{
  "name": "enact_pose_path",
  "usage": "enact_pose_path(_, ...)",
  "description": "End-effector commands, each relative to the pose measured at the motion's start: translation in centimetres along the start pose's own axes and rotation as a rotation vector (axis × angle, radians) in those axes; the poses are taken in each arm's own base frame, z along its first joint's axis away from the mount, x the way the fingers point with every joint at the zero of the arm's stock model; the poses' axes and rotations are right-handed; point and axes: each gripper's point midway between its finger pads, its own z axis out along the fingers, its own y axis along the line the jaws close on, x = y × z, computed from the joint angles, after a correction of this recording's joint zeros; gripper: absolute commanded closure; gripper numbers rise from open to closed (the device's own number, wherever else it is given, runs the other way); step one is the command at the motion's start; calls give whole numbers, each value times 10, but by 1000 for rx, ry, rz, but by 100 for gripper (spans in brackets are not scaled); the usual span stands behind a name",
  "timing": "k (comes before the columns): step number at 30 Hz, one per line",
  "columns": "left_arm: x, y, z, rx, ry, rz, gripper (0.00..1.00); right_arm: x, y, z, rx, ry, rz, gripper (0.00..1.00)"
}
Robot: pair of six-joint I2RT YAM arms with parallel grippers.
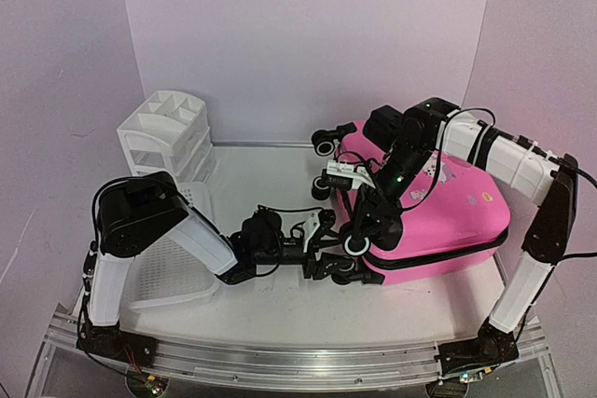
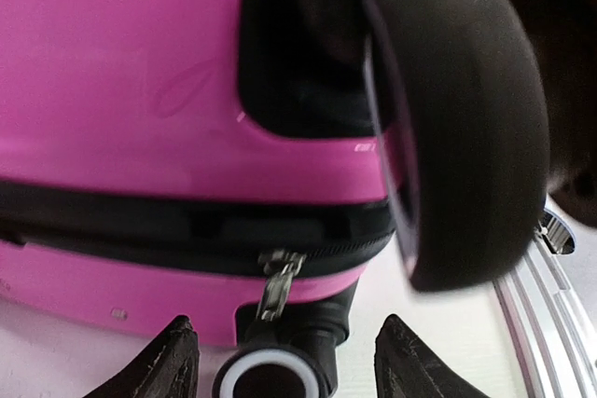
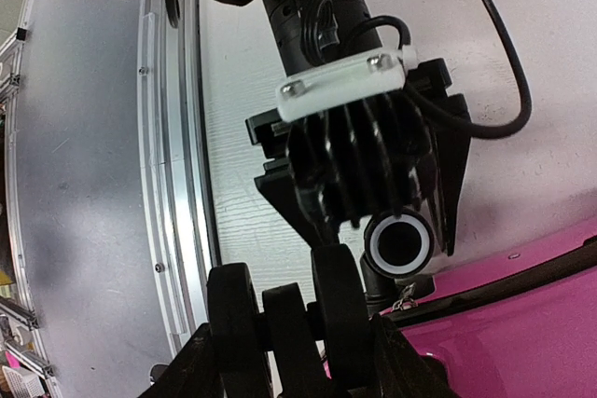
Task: Open, take out, and arrange the luggage
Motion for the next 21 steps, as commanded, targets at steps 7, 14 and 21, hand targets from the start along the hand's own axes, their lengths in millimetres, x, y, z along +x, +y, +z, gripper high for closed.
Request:
enact_pose_path(7,-21,-9,32,54,-71,68,43,-30,71,-30,-272,-163,87,100)
enact_pose_path(14,-16,-4,42,14,-54,65,62,-30,71,-30,-271,-168,85,100)
enact_pose_path(21,-13,-1,45,-16,-41,73,77,-29,71,-30,-262,-170,85,100)
